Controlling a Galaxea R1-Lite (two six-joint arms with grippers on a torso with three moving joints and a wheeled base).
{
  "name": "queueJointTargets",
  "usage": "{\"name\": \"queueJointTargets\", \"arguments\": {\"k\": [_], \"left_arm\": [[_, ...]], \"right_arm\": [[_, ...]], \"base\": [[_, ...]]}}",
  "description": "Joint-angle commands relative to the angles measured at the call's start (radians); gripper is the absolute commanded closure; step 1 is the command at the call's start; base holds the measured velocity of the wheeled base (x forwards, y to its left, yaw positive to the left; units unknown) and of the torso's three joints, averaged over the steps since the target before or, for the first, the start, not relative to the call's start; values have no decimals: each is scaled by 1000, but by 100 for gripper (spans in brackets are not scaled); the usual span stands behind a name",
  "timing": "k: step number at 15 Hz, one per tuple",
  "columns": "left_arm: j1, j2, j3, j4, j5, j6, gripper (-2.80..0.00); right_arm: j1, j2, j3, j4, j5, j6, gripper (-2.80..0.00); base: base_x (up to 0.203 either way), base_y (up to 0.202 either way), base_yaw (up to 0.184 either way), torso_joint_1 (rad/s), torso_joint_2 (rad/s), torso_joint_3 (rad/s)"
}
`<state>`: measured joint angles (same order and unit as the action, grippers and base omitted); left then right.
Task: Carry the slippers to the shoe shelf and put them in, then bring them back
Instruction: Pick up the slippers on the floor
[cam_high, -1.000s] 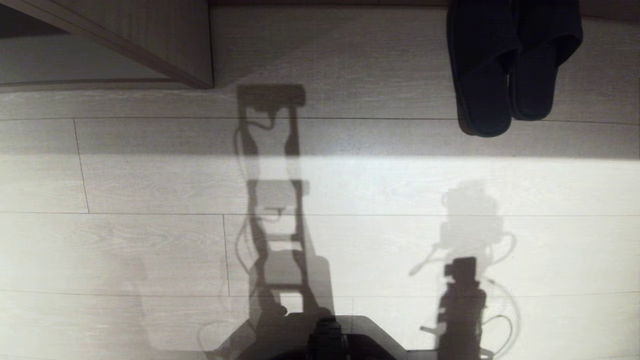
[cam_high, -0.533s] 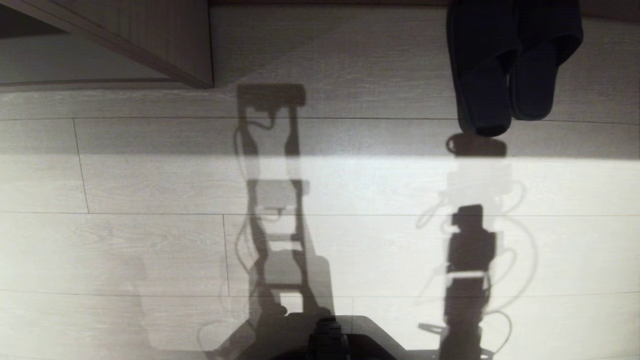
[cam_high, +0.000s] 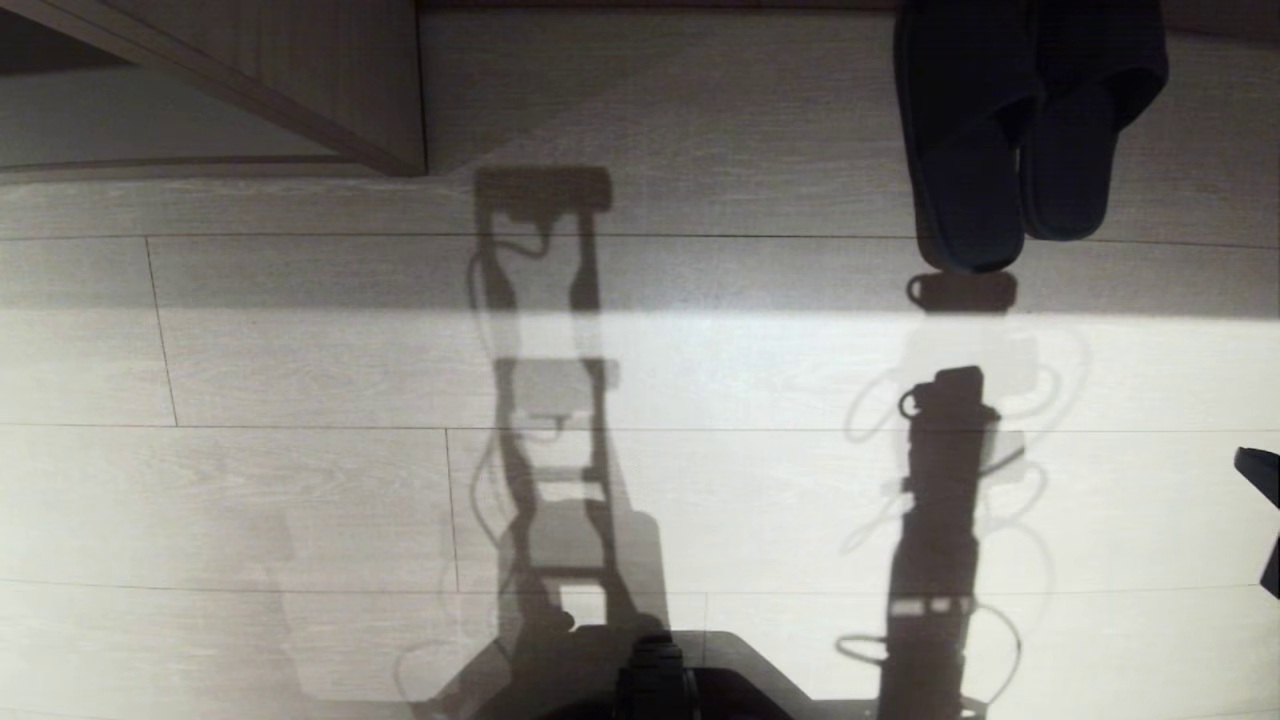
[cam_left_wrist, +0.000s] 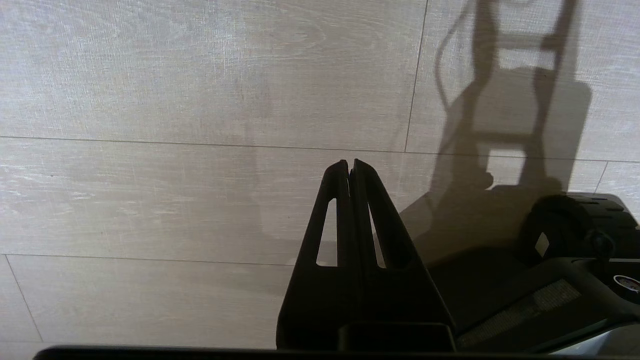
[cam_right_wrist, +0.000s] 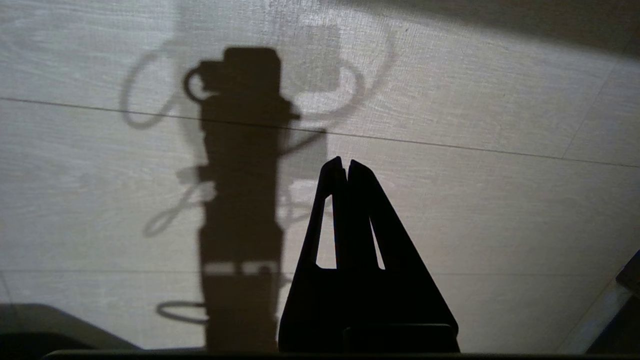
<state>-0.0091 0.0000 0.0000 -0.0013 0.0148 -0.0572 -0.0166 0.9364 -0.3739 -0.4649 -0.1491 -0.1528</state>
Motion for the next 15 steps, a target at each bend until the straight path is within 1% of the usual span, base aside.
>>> {"name": "queueJointTargets", "arguments": {"k": [1,2,4,7,10,13,15], "left_arm": [[0,0,0,0,1,-1,0],[0,0,0,0,1,-1,0],[0,0,0,0,1,-1,0],[0,0,0,0,1,-1,0],[0,0,0,0,1,-1,0],[0,0,0,0,1,-1,0],[0,0,0,0,1,-1,0]], "right_arm": [[-26,160,50,-216,-2,-4,0],[-36,209,54,-290,1,-5,0],[-49,253,56,-387,14,-7,0],[-57,409,47,-585,45,-6,0],[-62,561,-6,-770,56,27,0],[-71,667,-74,-874,65,48,0],[-72,683,-120,-887,66,71,0]], "base": [[0,0,0,0,0,0],[0,0,0,0,0,0],[0,0,0,0,0,0],[0,0,0,0,0,0],[0,0,0,0,0,0],[0,0,0,0,0,0],[0,0,0,0,0,0]]}}
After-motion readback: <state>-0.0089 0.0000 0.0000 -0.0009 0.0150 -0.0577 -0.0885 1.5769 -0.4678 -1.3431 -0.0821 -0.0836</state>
